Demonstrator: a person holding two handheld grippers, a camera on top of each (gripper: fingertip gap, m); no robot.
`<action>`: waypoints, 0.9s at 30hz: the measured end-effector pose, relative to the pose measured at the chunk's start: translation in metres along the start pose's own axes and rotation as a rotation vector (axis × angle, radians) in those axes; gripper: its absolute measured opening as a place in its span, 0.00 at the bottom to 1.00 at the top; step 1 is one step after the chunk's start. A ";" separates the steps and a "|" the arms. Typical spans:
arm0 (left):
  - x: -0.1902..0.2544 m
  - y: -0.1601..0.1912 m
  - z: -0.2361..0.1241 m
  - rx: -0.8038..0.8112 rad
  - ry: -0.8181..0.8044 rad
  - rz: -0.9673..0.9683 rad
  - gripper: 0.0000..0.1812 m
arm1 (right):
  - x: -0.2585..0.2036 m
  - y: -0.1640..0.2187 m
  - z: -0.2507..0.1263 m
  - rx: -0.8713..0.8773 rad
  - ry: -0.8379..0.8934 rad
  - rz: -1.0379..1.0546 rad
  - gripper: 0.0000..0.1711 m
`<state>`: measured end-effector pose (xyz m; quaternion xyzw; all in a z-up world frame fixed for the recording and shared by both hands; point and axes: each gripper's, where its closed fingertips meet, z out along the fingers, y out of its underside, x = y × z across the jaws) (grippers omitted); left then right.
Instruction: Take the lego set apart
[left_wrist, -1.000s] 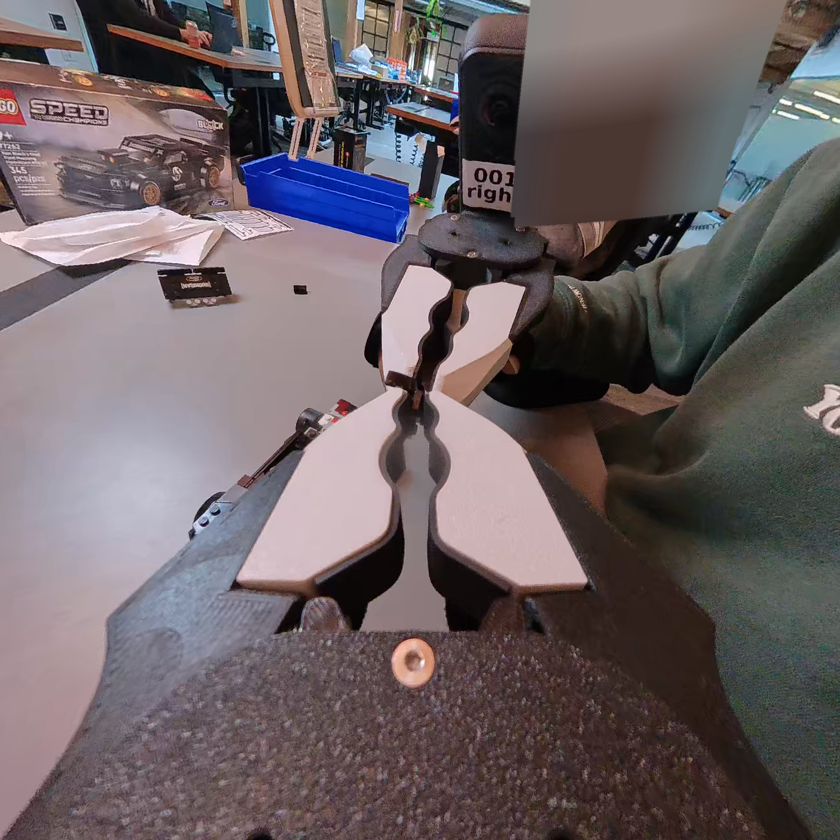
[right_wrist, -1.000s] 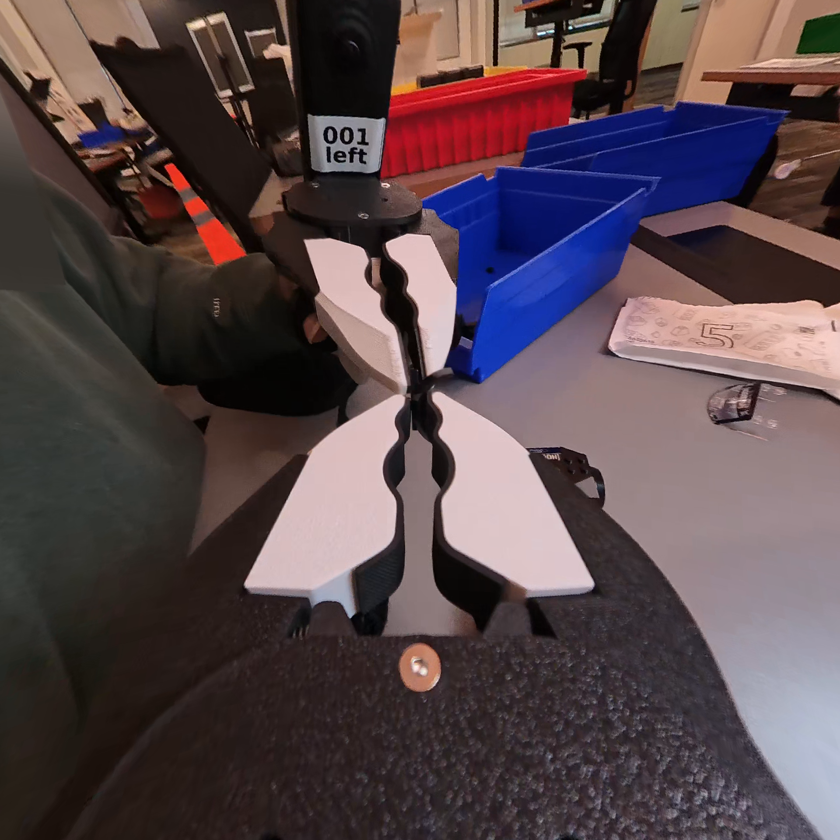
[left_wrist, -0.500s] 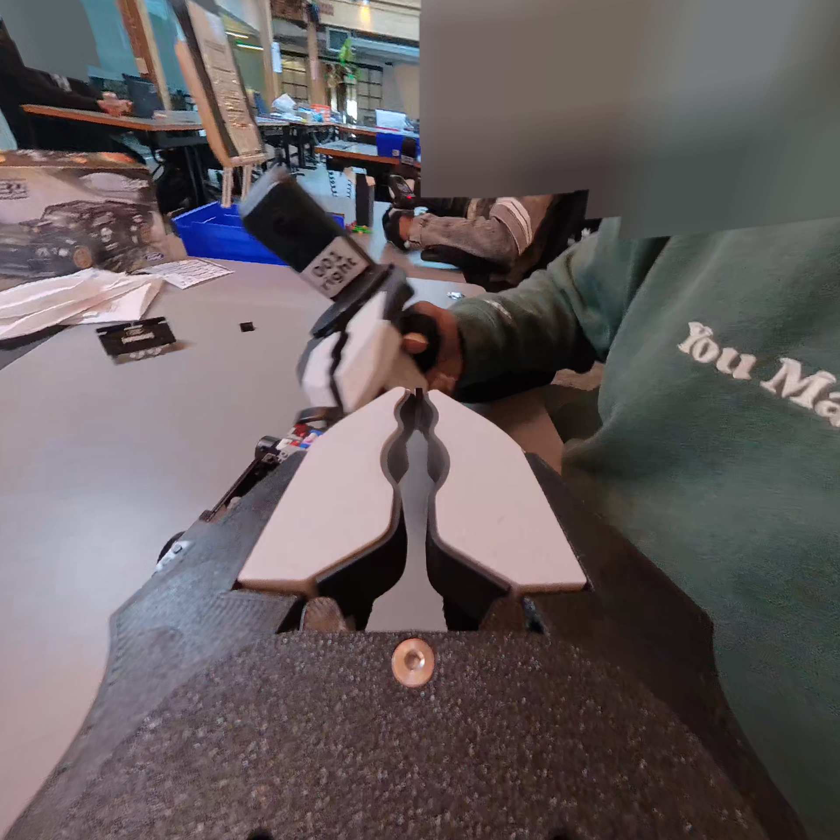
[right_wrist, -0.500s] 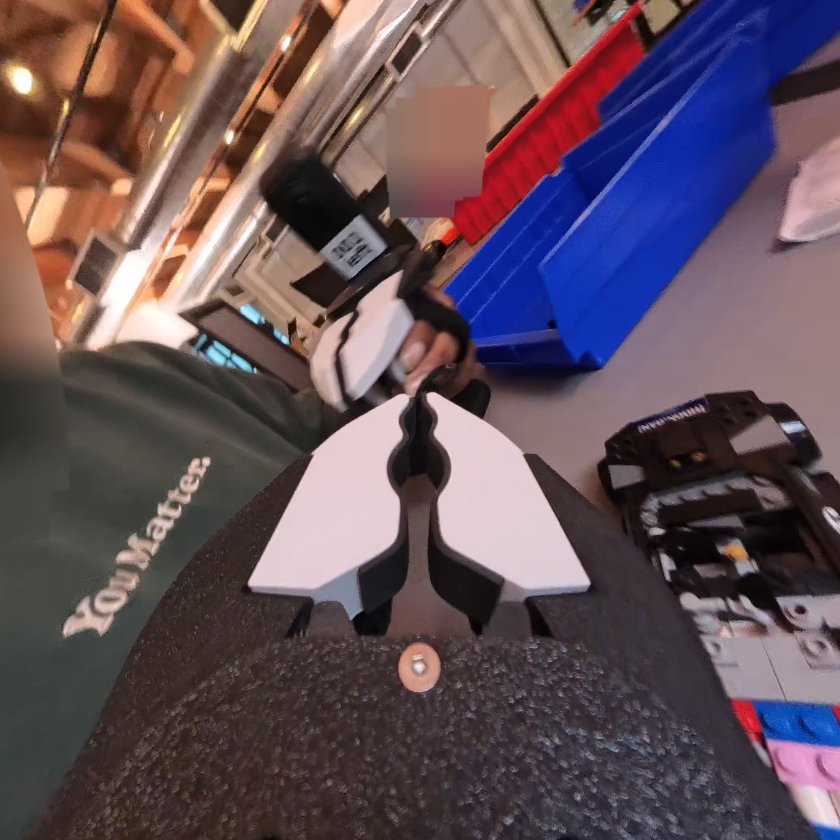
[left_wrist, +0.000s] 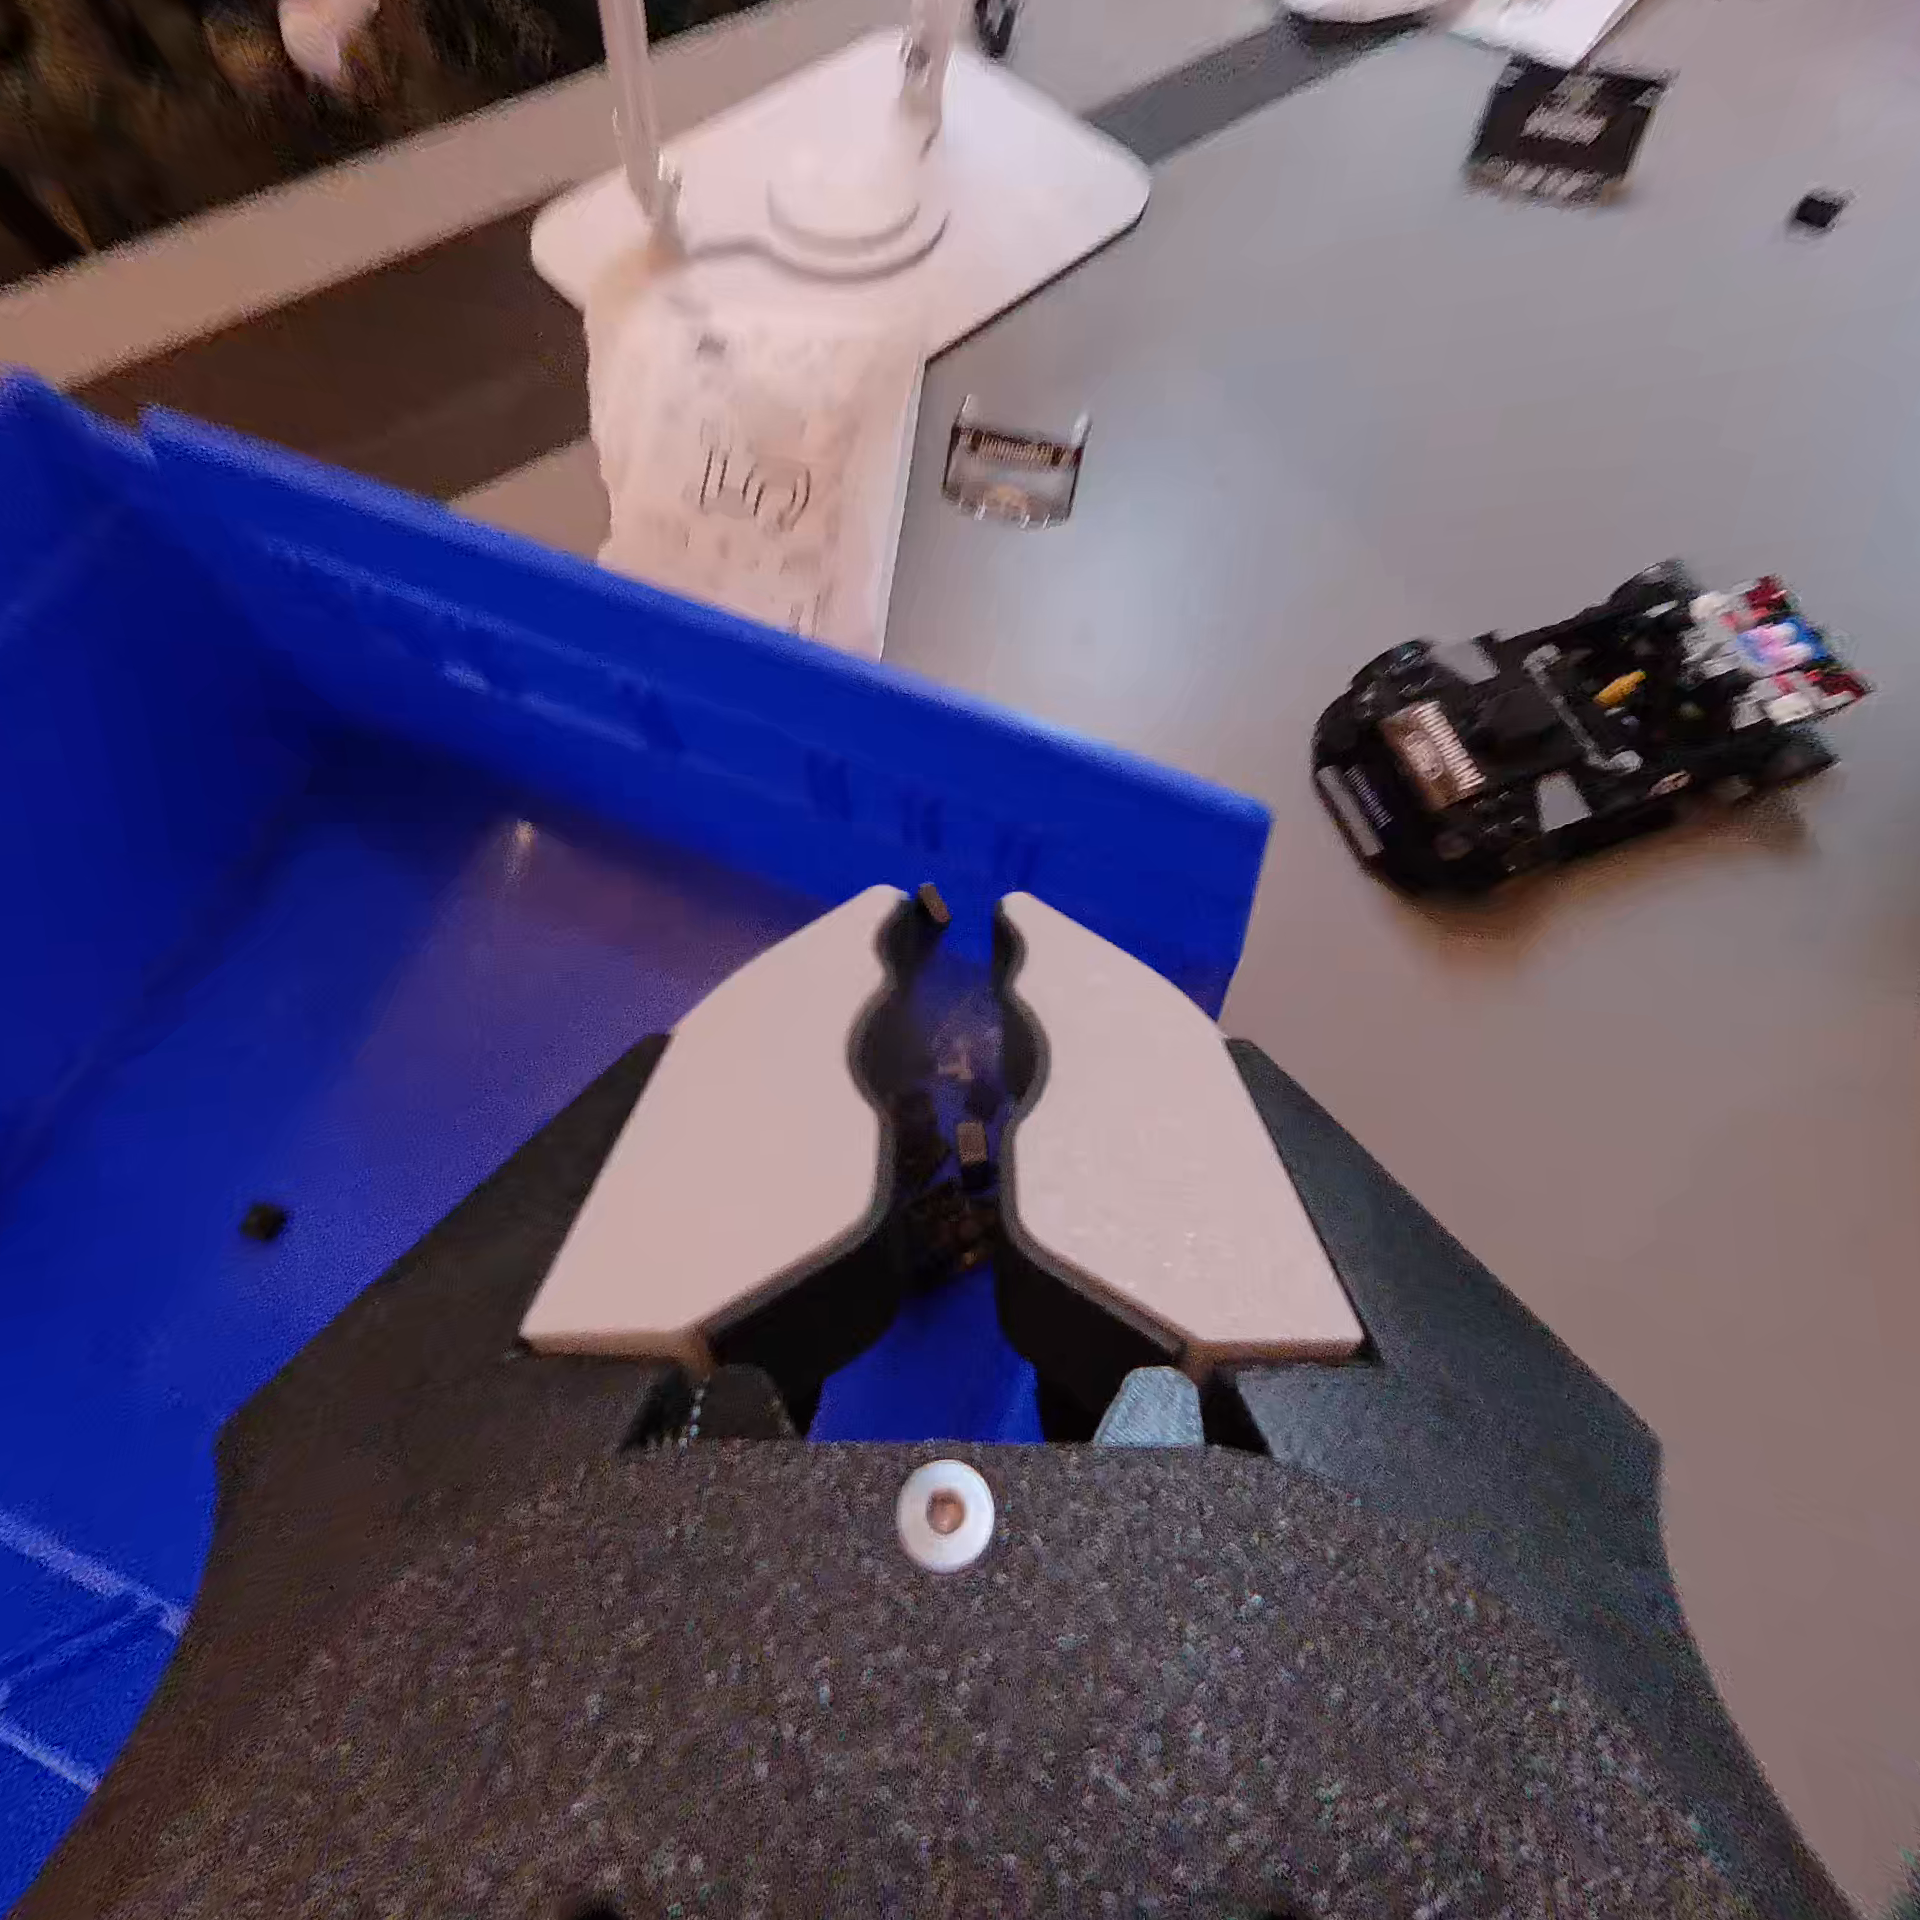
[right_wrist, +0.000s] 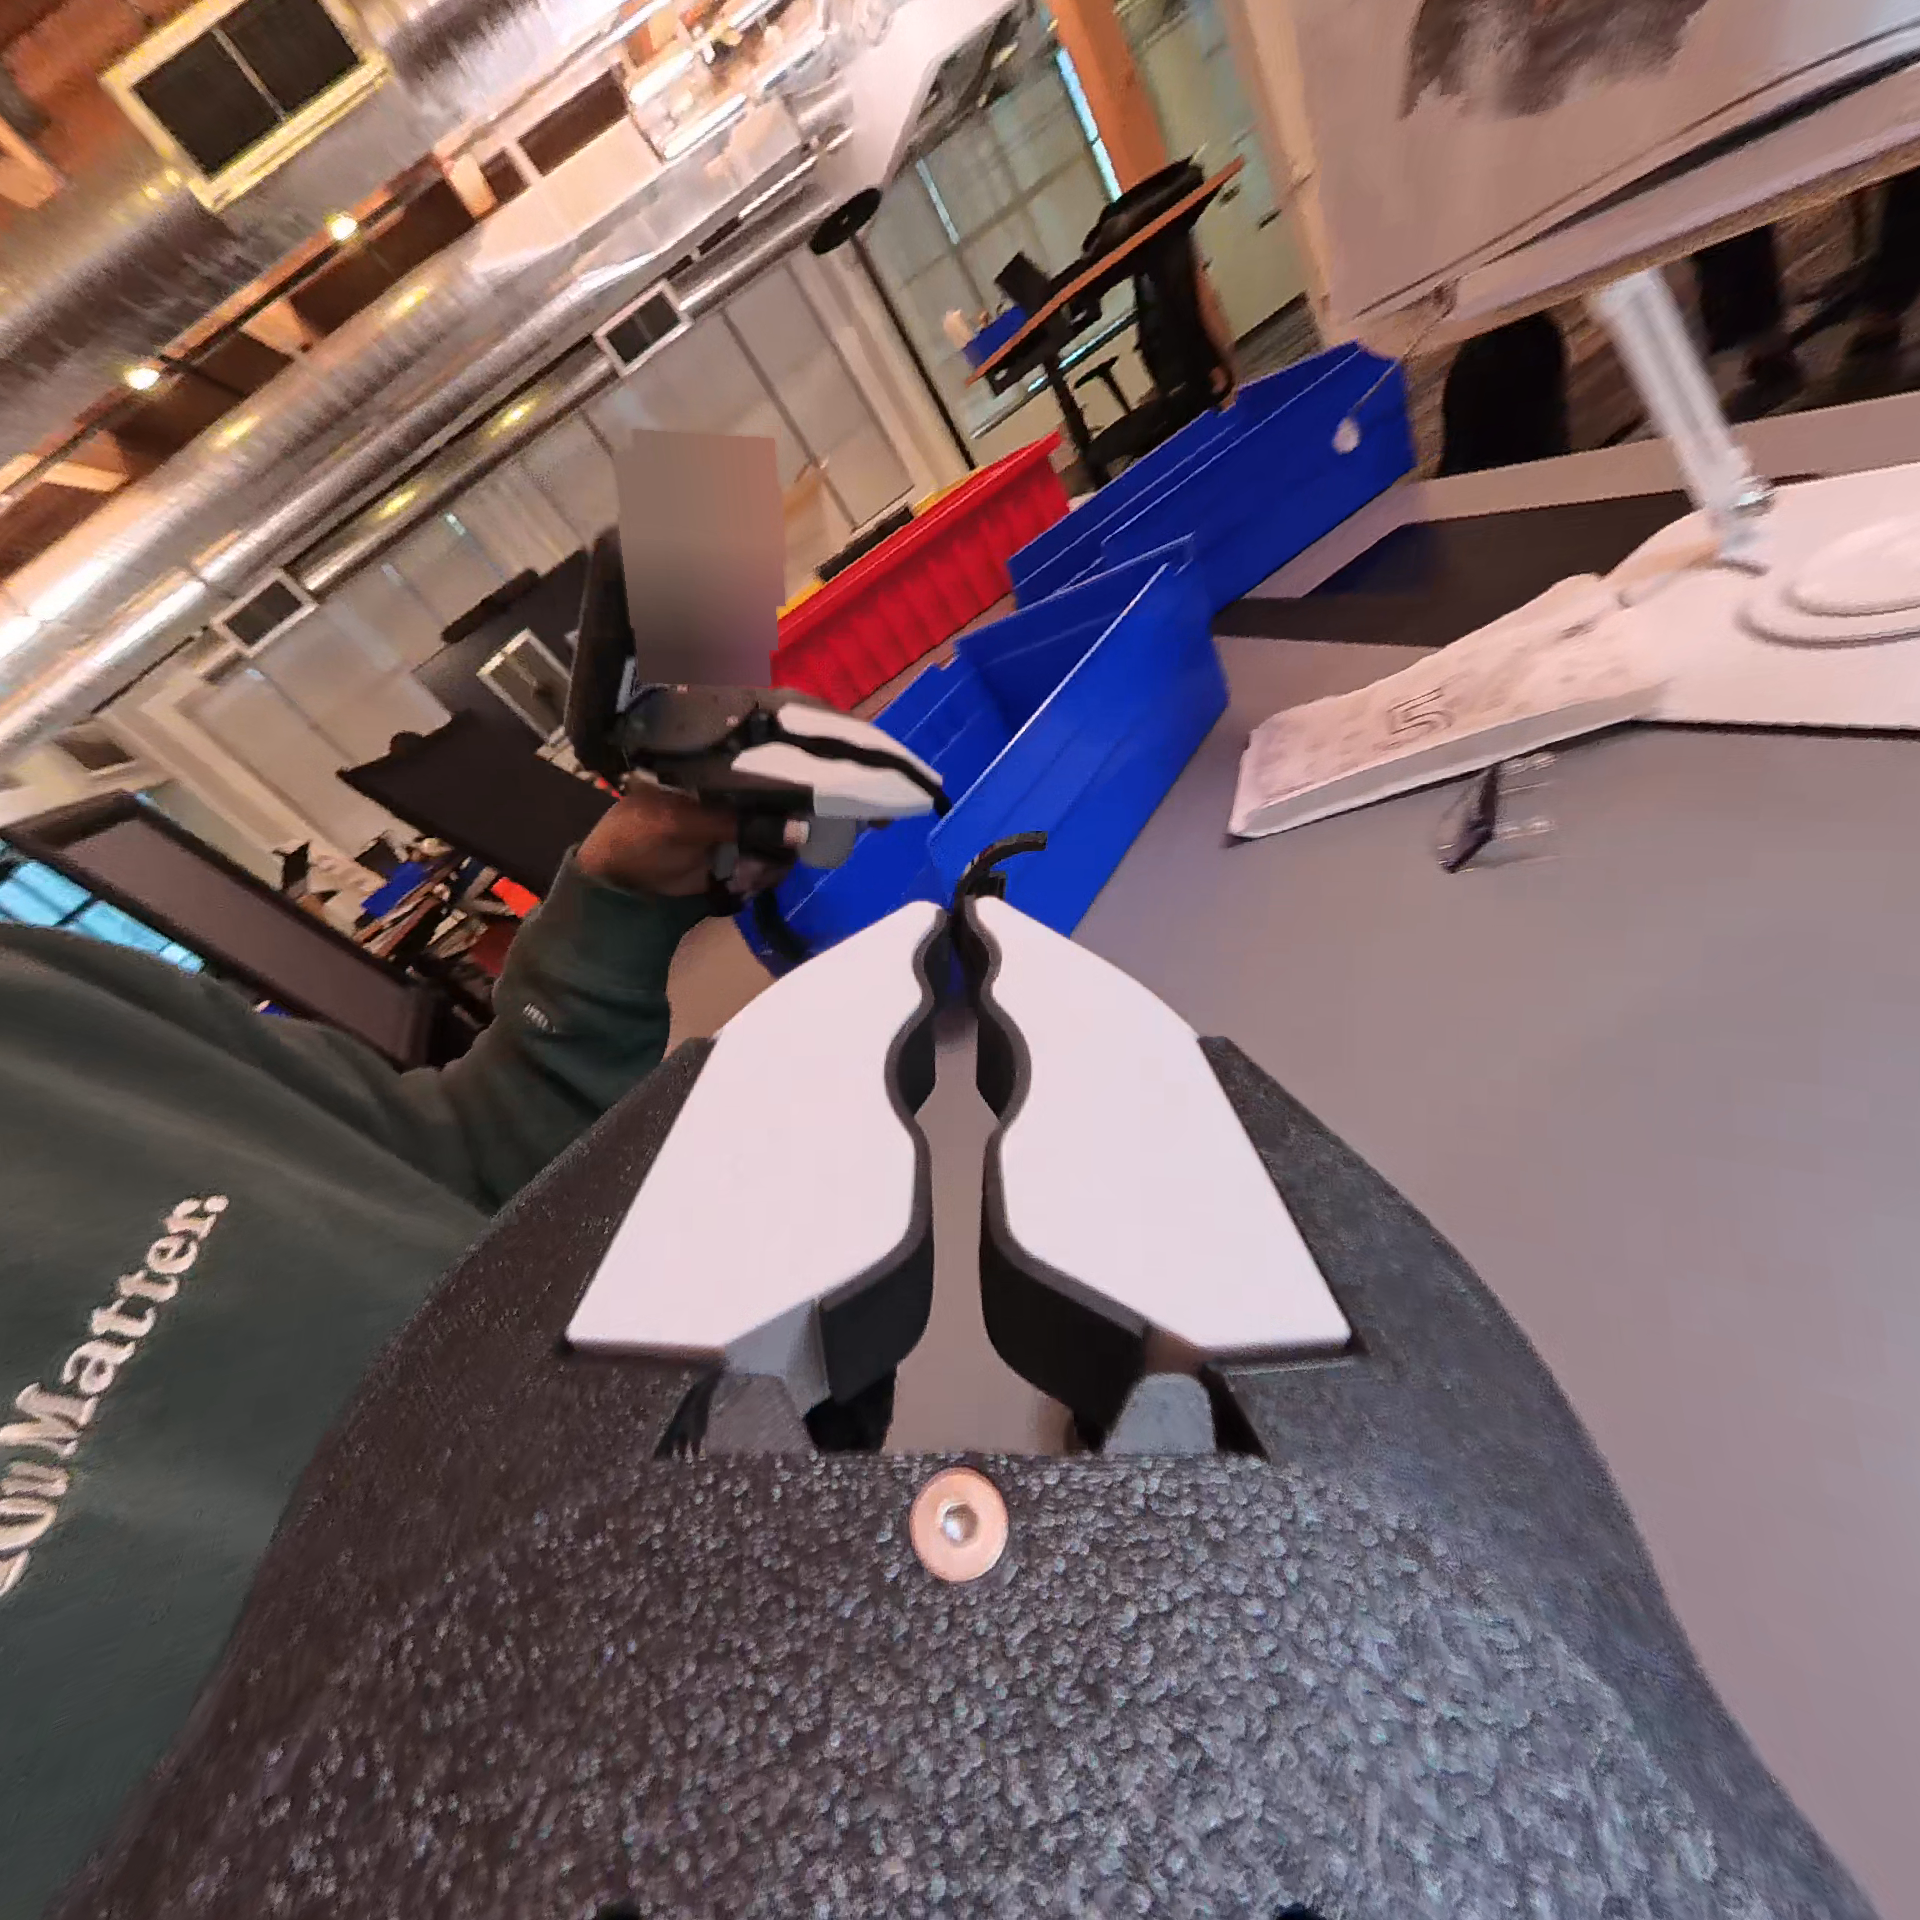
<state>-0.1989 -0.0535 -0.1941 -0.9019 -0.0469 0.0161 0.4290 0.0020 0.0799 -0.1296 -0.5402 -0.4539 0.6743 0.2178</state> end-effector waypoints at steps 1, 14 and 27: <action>-0.001 0.007 0.004 -0.036 0.005 -0.016 0.16 | 0.003 -0.002 -0.003 0.007 0.007 0.004 0.01; 0.165 -0.056 -0.022 0.364 0.704 0.078 0.18 | -0.056 0.037 0.033 -0.053 -0.302 0.006 0.01; 0.061 -0.053 -0.026 0.266 0.181 0.126 0.03 | 0.003 0.005 -0.005 -0.081 0.019 -0.257 0.07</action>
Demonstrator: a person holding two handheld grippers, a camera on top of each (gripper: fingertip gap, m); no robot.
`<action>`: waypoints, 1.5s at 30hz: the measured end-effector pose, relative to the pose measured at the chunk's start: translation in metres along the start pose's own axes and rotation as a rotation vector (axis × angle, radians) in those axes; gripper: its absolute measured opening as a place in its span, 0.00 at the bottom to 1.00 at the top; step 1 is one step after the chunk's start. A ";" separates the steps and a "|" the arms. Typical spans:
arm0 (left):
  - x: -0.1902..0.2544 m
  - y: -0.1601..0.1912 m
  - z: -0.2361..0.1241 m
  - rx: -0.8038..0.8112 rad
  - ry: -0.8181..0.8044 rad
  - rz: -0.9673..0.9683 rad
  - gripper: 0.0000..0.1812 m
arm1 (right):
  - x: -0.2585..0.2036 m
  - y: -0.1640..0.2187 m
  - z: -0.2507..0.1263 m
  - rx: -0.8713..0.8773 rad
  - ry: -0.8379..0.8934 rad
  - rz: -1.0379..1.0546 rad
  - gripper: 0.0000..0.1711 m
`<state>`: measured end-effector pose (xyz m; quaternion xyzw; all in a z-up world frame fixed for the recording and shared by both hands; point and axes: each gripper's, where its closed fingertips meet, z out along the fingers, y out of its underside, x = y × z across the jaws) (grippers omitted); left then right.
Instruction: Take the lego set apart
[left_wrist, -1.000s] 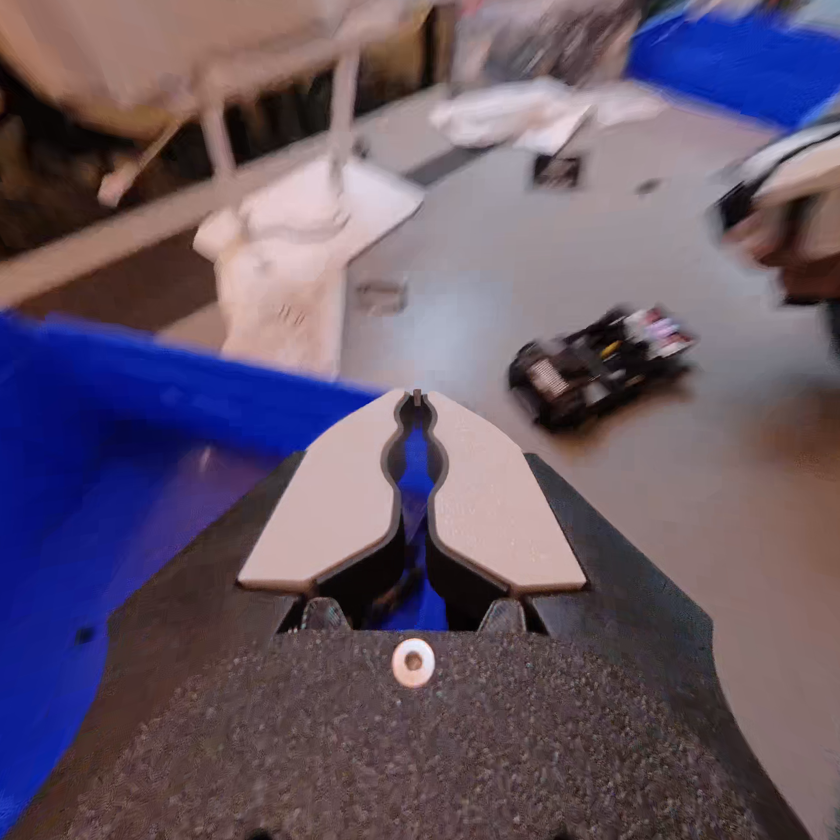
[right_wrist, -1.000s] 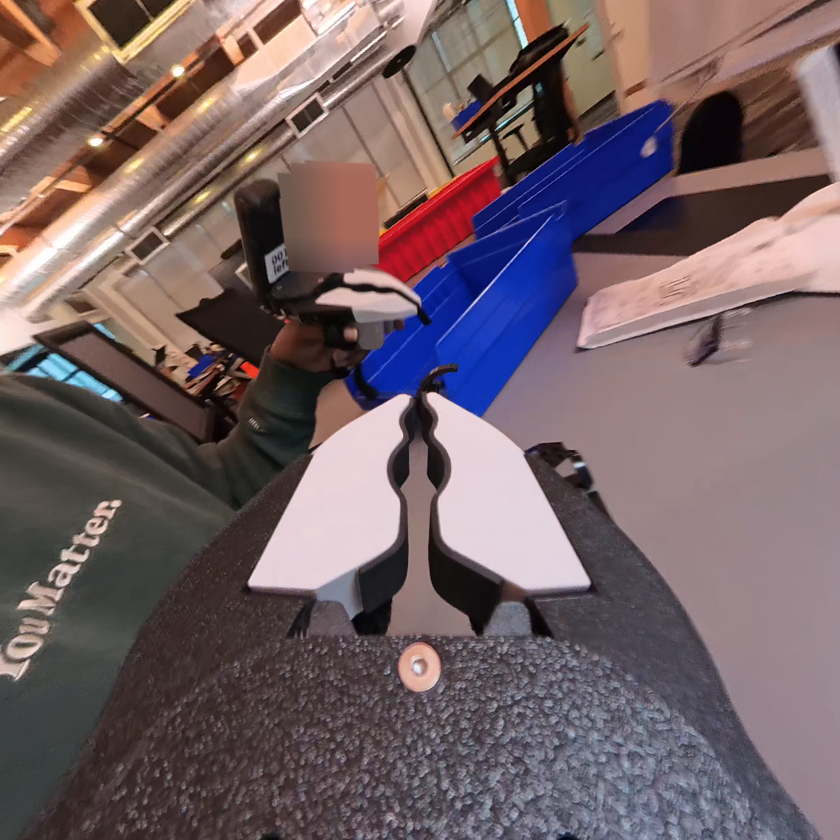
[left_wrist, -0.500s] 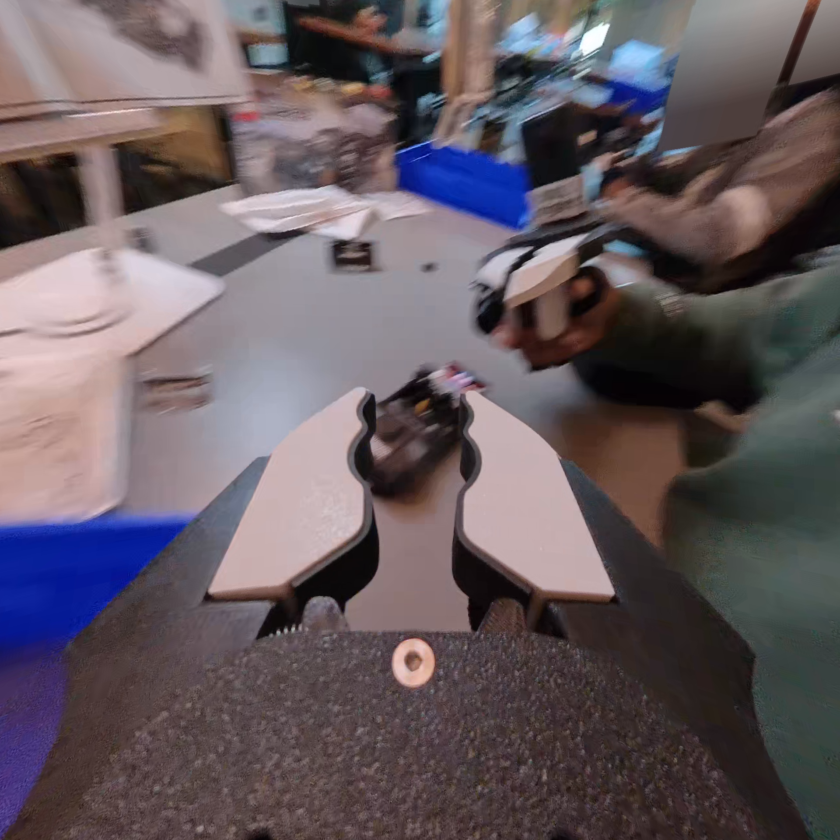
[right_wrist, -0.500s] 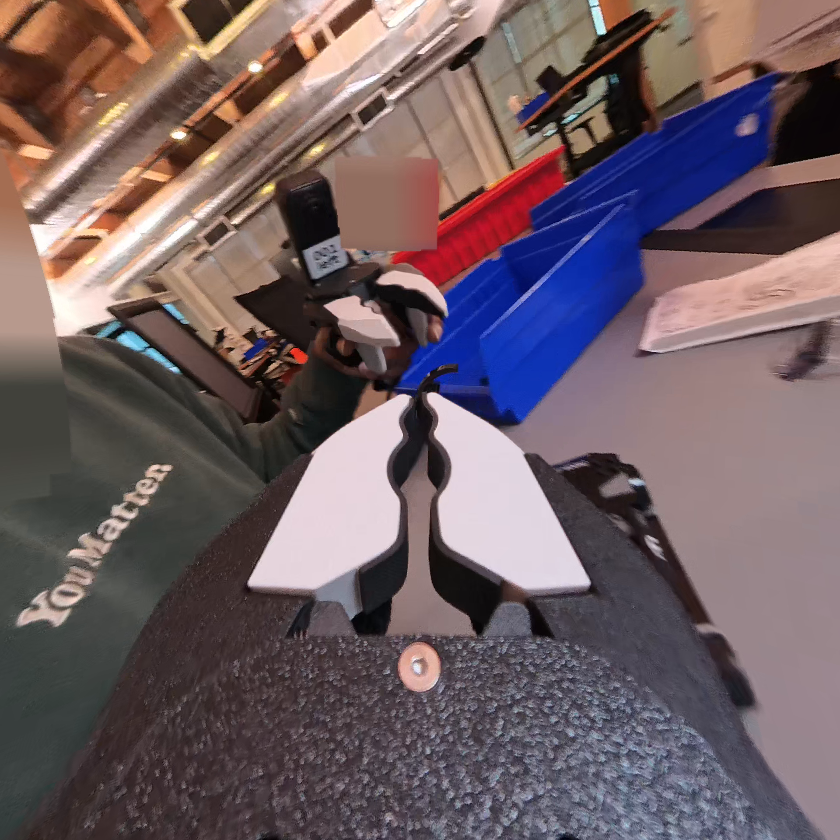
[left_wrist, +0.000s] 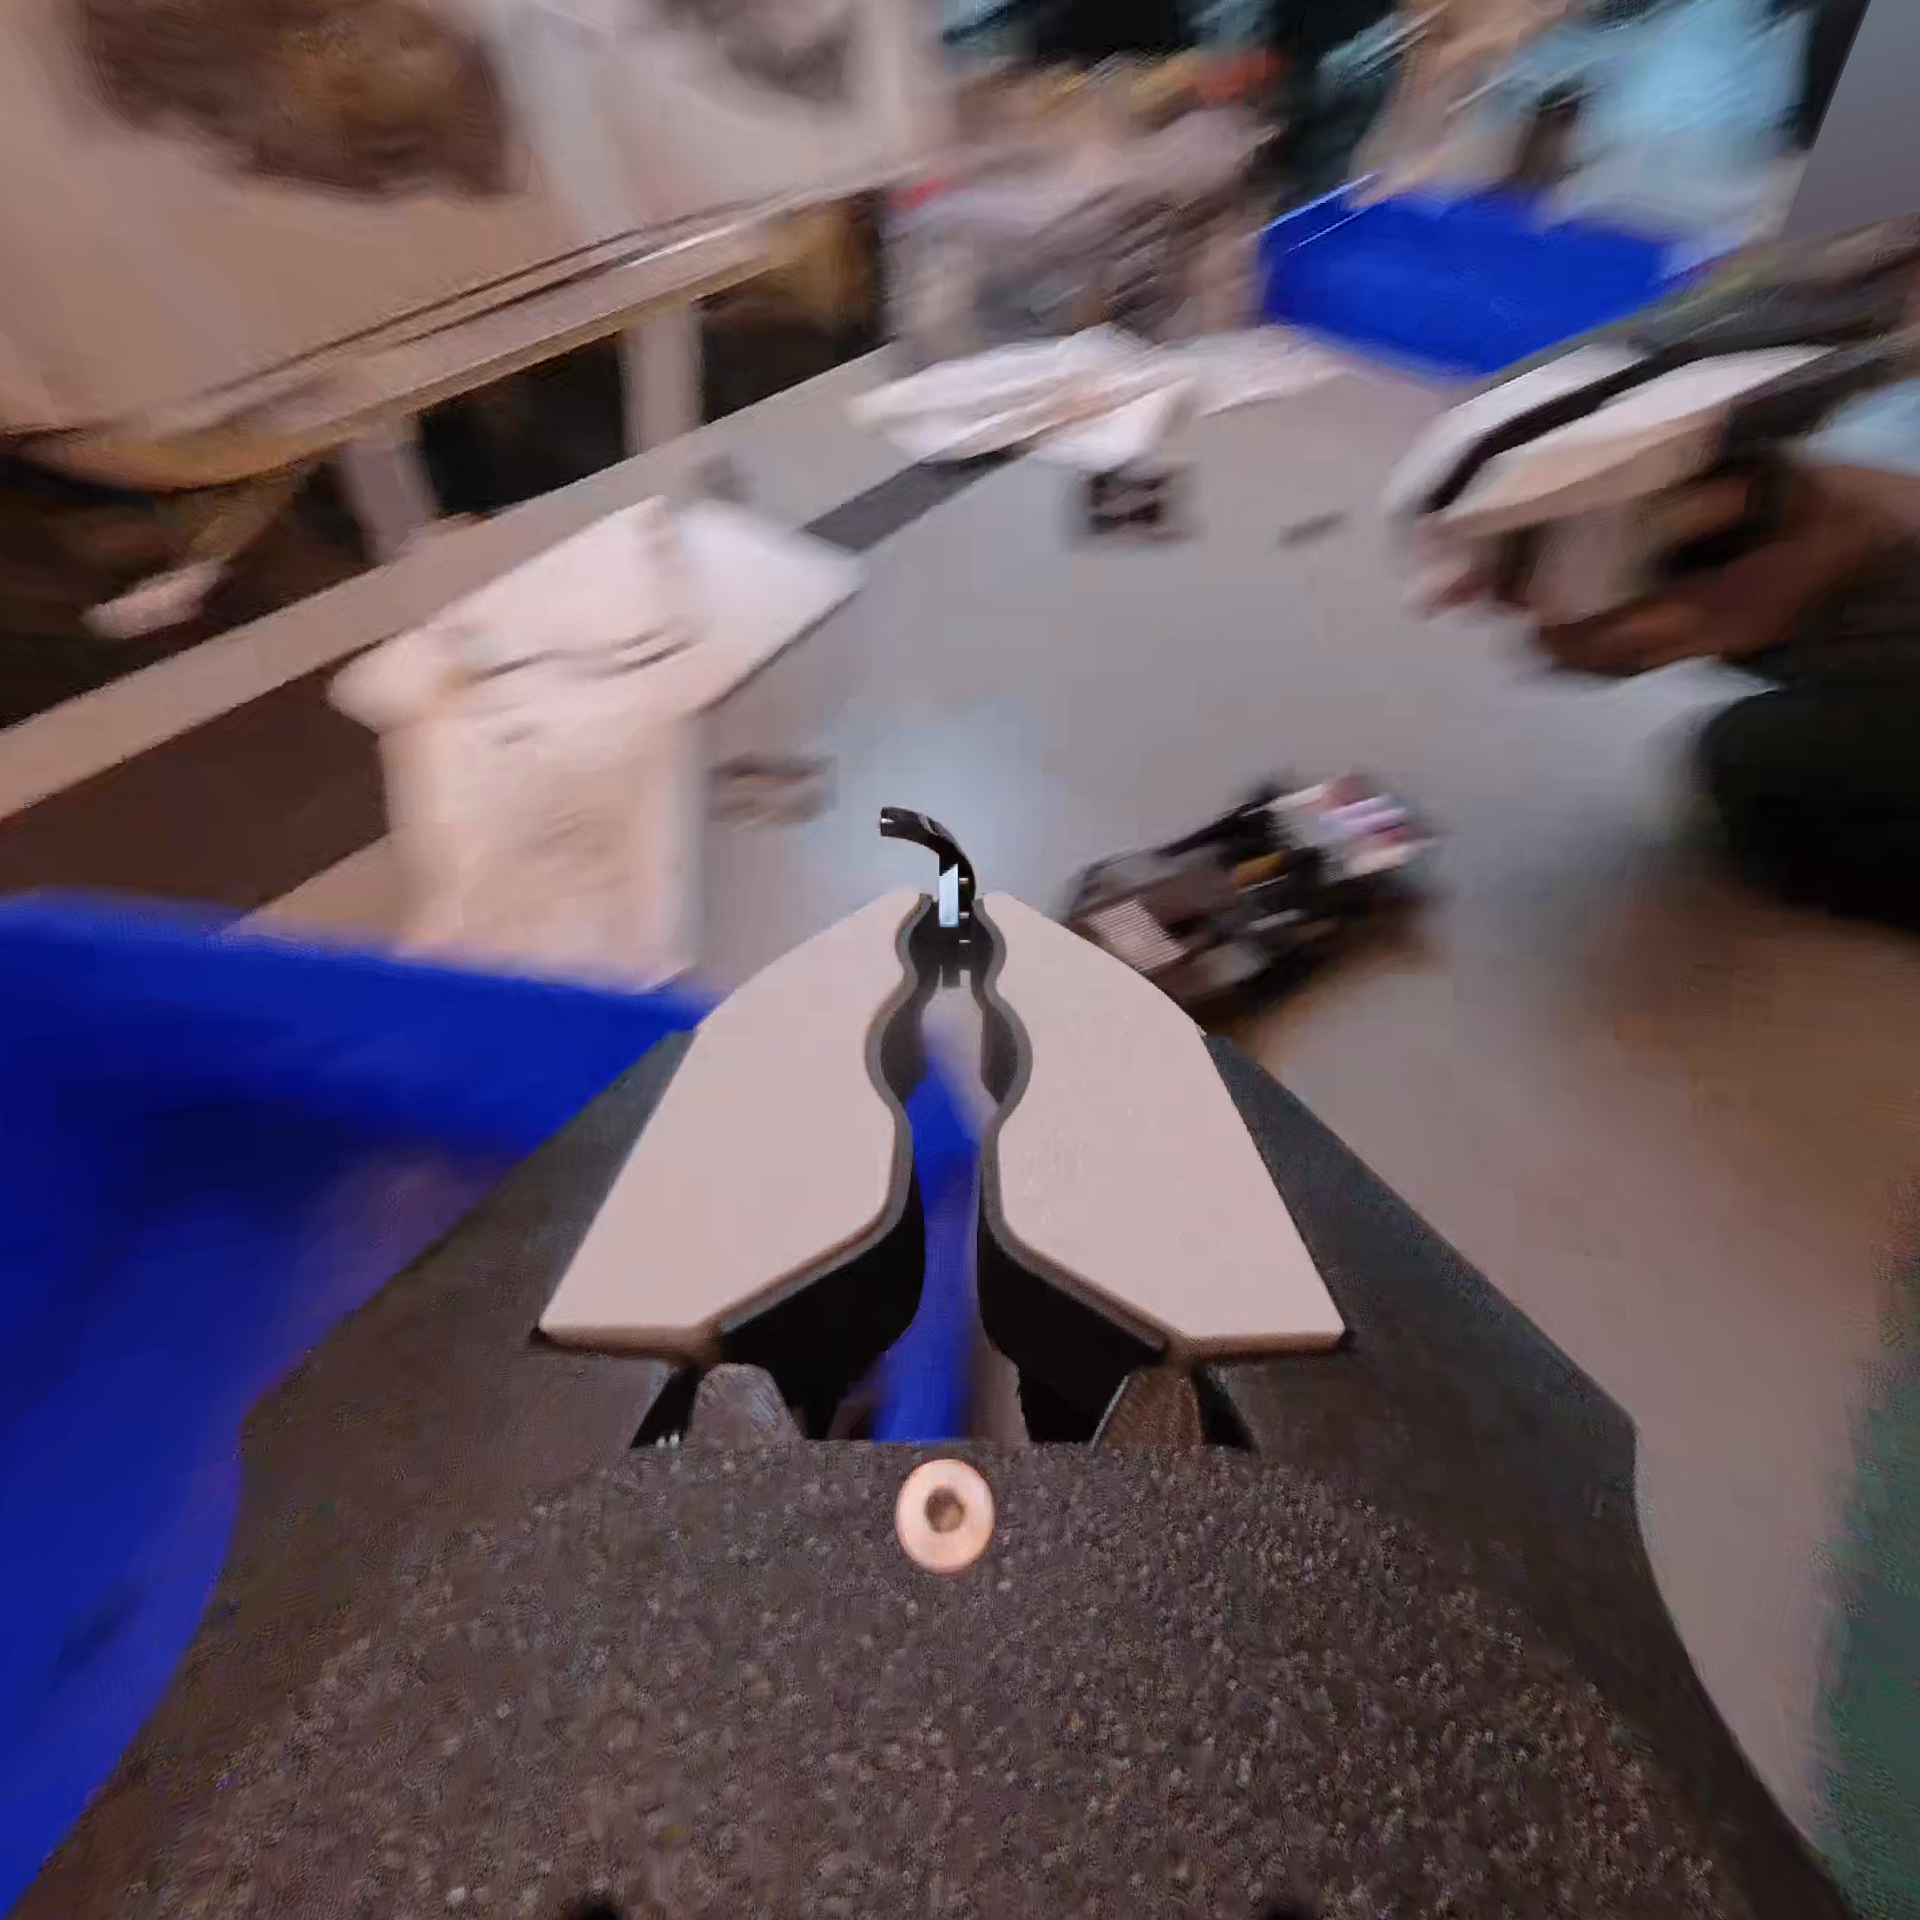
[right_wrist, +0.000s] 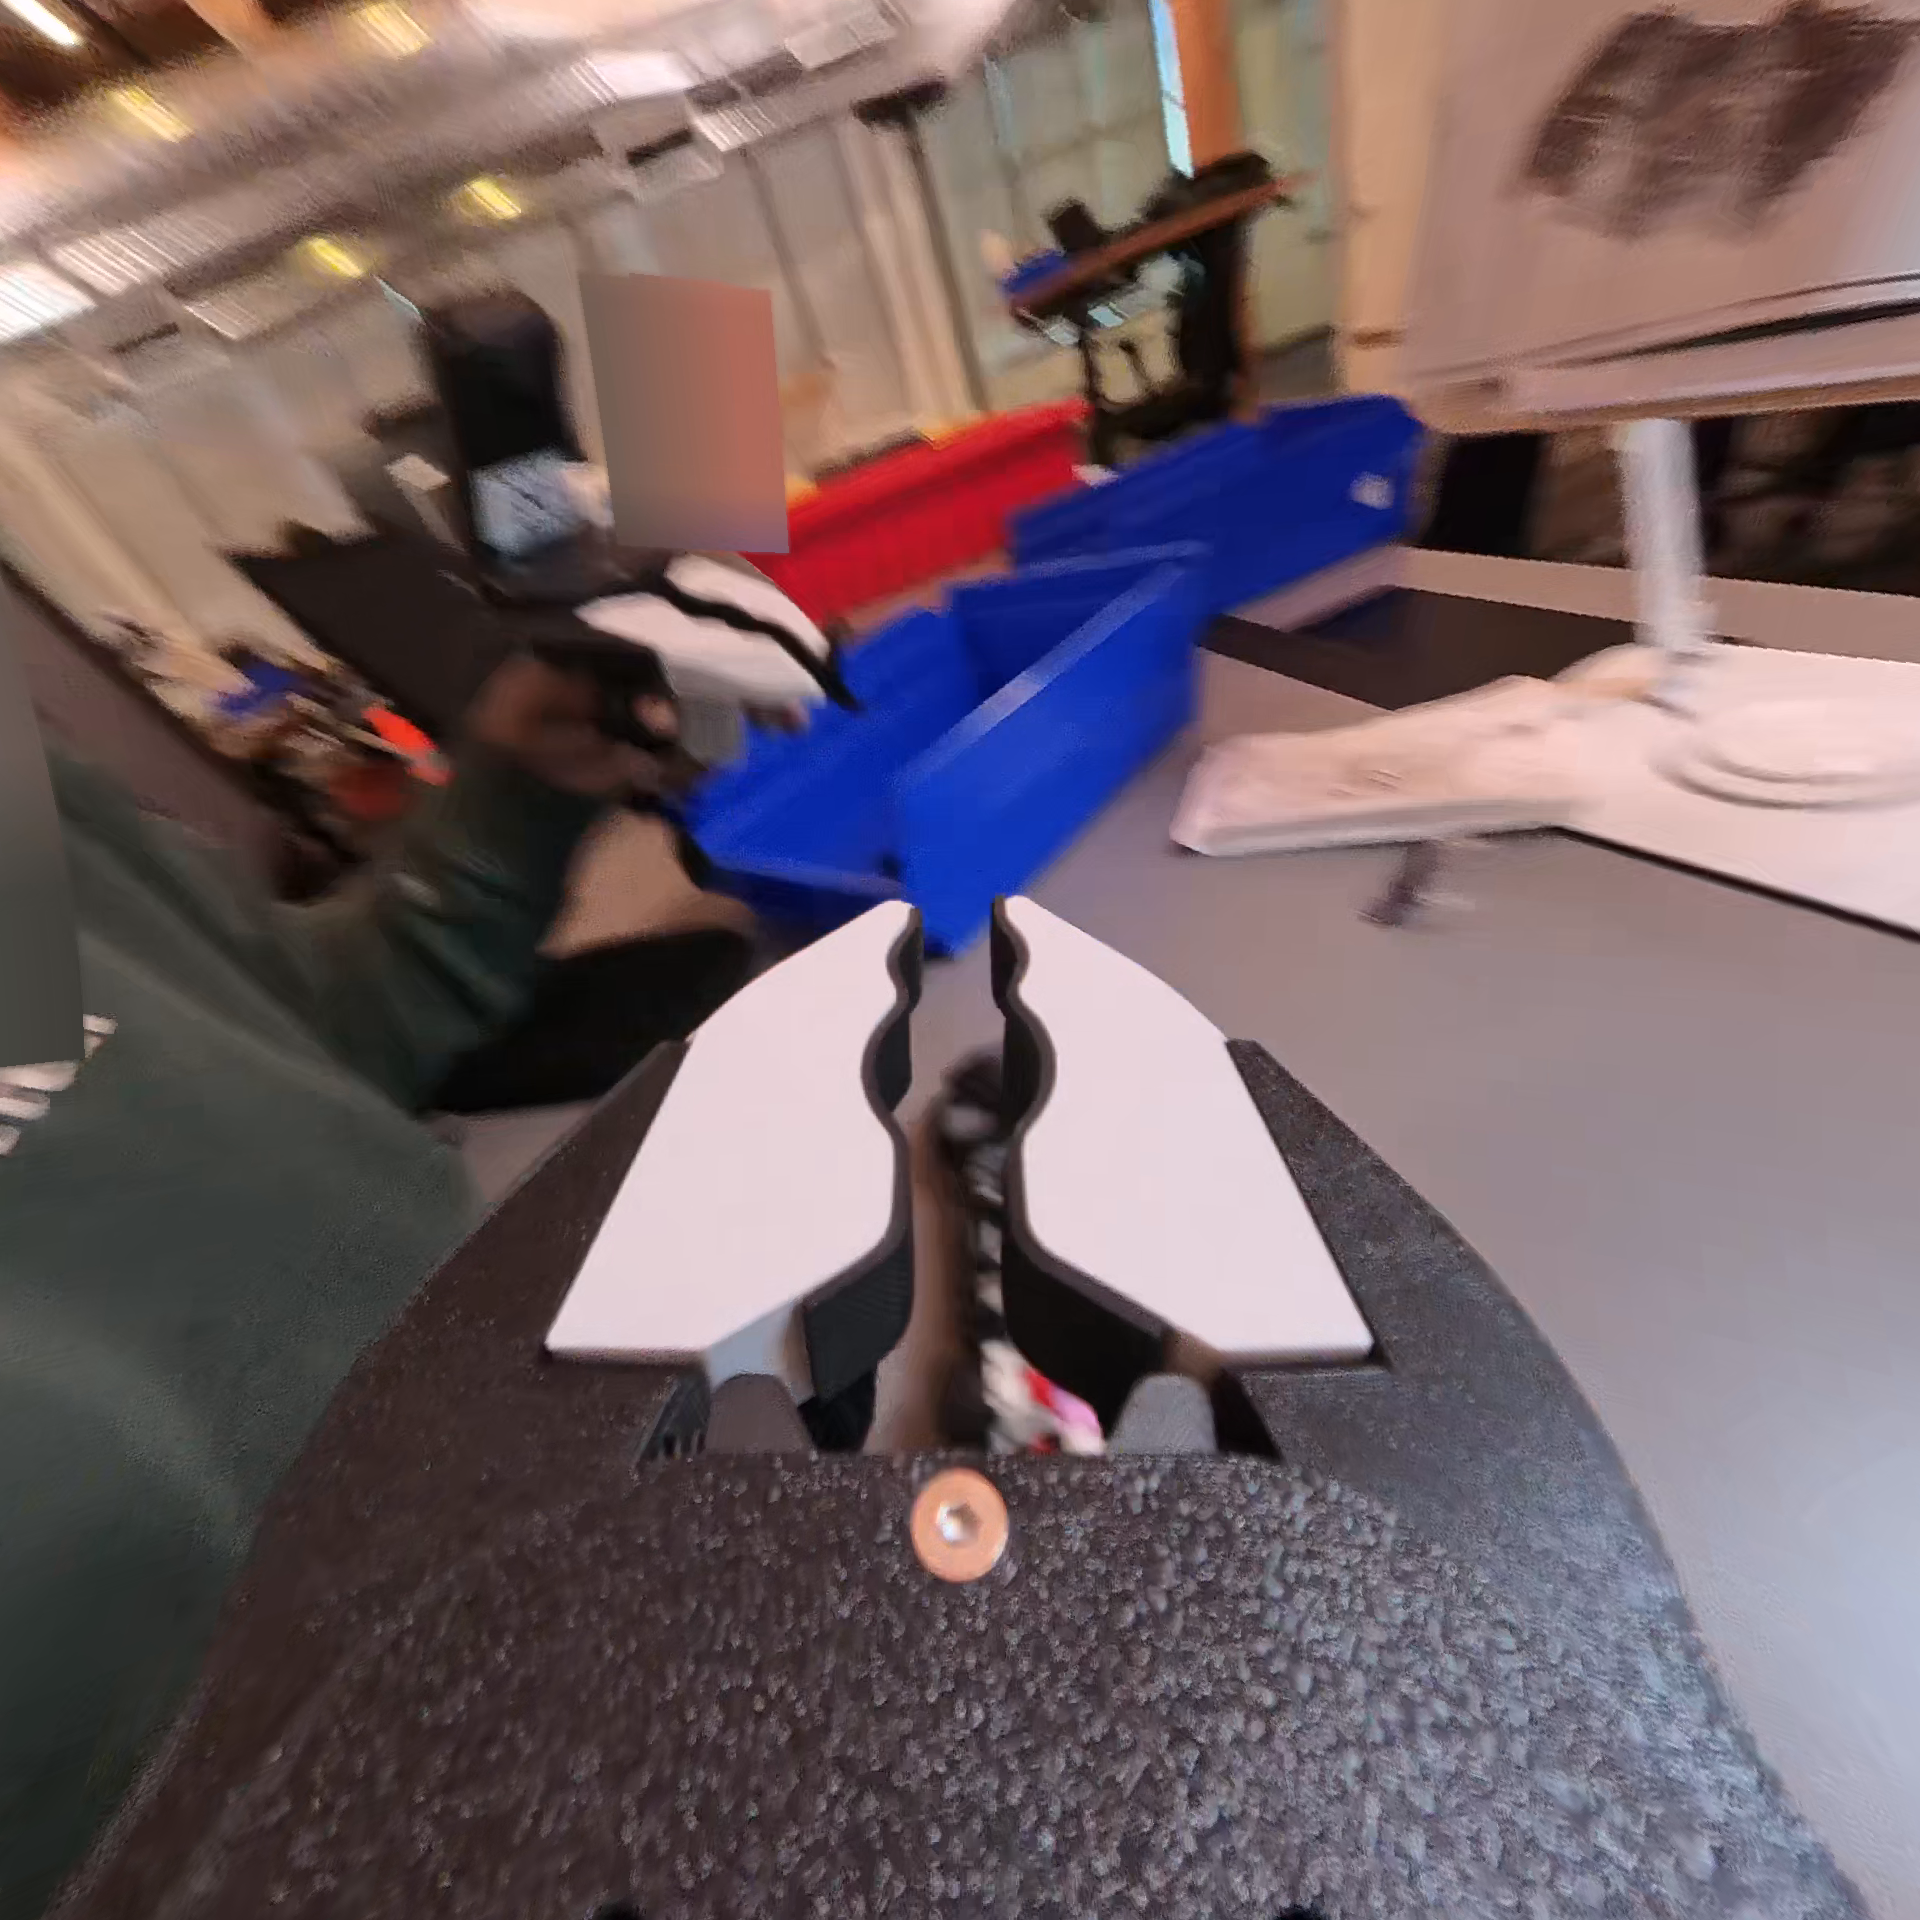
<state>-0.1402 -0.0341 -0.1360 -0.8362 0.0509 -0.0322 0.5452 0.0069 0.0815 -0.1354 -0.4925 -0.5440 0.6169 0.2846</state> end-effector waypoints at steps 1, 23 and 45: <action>-0.028 0.016 -0.009 -0.079 -0.133 0.012 0.03 | 0.016 0.009 -0.006 -0.061 0.066 -0.042 0.07; 0.088 0.010 0.072 -0.212 0.297 0.357 0.34 | 0.044 0.111 0.008 -0.785 -0.140 -0.455 0.08; 0.125 0.081 0.157 -0.586 0.592 0.565 0.38 | 0.043 0.116 0.018 -0.869 -0.212 -0.592 0.03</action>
